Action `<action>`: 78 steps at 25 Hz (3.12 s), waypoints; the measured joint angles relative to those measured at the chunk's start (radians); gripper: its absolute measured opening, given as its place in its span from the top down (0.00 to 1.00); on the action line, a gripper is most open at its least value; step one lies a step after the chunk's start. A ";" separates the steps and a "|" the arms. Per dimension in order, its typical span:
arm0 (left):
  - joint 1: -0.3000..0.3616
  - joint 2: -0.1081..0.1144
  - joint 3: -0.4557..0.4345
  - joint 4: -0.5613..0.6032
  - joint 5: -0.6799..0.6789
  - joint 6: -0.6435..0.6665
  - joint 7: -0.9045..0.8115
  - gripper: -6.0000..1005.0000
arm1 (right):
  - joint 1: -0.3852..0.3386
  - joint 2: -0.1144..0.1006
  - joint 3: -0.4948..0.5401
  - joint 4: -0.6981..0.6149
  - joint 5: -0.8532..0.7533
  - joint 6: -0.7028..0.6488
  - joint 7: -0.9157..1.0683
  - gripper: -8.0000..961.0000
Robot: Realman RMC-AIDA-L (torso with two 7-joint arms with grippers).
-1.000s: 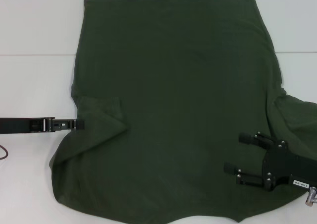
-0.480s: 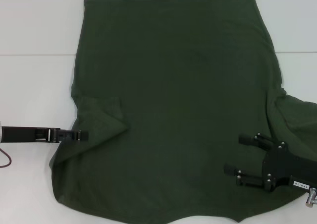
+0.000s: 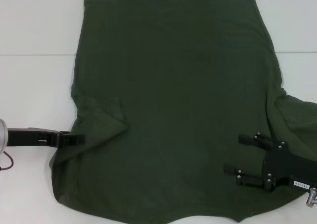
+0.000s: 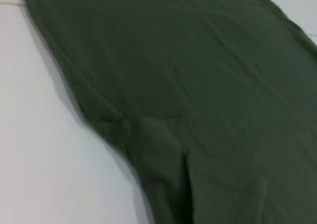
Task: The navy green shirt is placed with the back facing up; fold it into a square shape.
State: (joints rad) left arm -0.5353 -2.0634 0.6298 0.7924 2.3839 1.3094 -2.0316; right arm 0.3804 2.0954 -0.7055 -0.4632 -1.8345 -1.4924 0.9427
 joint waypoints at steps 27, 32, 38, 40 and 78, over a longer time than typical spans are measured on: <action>-0.009 -0.008 -0.010 0.030 -0.011 0.130 0.008 0.94 | 0.000 -0.002 0.006 0.000 0.000 -0.003 0.001 0.04; -0.017 -0.022 -0.007 0.018 -0.013 0.211 -0.018 0.94 | -0.001 -0.002 0.006 0.000 0.000 -0.005 0.001 0.04; -0.020 -0.037 0.001 -0.013 -0.013 0.298 -0.003 0.94 | -0.002 -0.002 0.006 -0.001 0.000 -0.009 0.001 0.04; -0.021 -0.033 -0.002 -0.027 -0.016 0.352 0.023 0.94 | -0.002 -0.002 0.006 -0.002 0.000 -0.010 0.001 0.04; 0.232 -0.099 -0.116 -0.092 -0.337 0.481 0.946 0.06 | 0.305 -0.131 0.148 -0.488 -0.926 0.073 1.648 0.07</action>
State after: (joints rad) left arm -0.3032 -2.1626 0.5138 0.7001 2.0469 1.7907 -1.0852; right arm 0.6851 1.9639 -0.5575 -0.9510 -2.7604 -1.4191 2.5906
